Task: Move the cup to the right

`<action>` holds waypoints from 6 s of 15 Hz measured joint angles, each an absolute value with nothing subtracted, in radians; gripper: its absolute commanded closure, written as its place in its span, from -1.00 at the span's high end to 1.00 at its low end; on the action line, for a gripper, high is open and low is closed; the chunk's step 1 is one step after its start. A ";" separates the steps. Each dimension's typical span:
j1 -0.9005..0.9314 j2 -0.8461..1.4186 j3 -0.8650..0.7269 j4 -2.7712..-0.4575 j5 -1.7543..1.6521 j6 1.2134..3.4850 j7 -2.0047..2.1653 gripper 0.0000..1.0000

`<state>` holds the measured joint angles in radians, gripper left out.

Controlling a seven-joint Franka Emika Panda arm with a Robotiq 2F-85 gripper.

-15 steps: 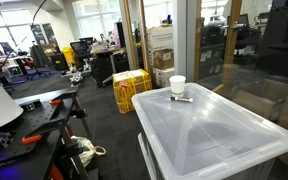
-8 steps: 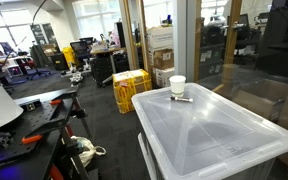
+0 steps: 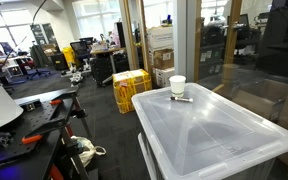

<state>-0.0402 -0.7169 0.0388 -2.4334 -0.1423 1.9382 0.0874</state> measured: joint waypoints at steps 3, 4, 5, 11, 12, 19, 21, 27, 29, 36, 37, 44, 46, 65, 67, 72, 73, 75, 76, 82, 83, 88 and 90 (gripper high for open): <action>-0.034 -0.670 0.043 -2.457 -0.120 2.064 0.106 1.00; -0.031 -0.651 0.045 -2.463 -0.111 2.109 0.121 1.00; -0.029 -0.631 0.049 -2.467 -0.106 2.154 0.139 1.00; -0.028 -0.481 0.090 -2.473 -0.102 2.354 0.205 1.00; -0.028 -0.452 0.096 -2.472 -0.102 2.382 0.206 1.00; -0.016 -0.239 0.115 -2.404 -0.105 2.549 0.206 1.00; -0.016 -0.182 0.118 -2.370 -0.111 2.555 0.206 1.00; 0.003 -0.077 0.117 -2.304 -0.107 2.552 0.192 1.00; 0.004 -0.076 0.116 -2.300 -0.107 2.551 0.191 1.00; 0.009 -0.019 0.109 -2.284 -0.107 2.599 0.205 1.00; 0.009 0.011 0.108 -2.271 -0.107 2.622 0.212 1.00; 0.038 0.260 0.069 -2.144 -0.096 2.740 0.312 1.00; 0.053 0.325 0.050 -2.101 -0.082 2.759 0.331 1.00; 0.068 0.680 0.033 -1.819 0.063 2.761 0.315 1.00; 0.066 0.701 0.033 -1.802 0.063 2.759 0.314 1.00; 0.055 0.741 0.038 -1.767 0.078 2.730 0.291 1.00; 0.052 0.747 0.040 -1.760 0.083 2.722 0.283 1.00; 0.048 0.760 0.045 -1.748 0.095 2.709 0.269 1.00; 0.048 0.766 0.046 -1.742 0.102 2.698 0.260 1.00; 0.048 0.813 0.052 -1.689 0.105 2.651 0.258 1.00; 0.048 0.823 0.054 -1.679 0.105 2.650 0.258 1.00; 0.049 0.875 0.060 -1.624 0.105 2.648 0.258 1.00; 0.049 0.892 0.062 -1.605 0.105 2.644 0.258 1.00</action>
<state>0.0493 0.8921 0.0620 -1.6052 0.1050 2.6438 0.2576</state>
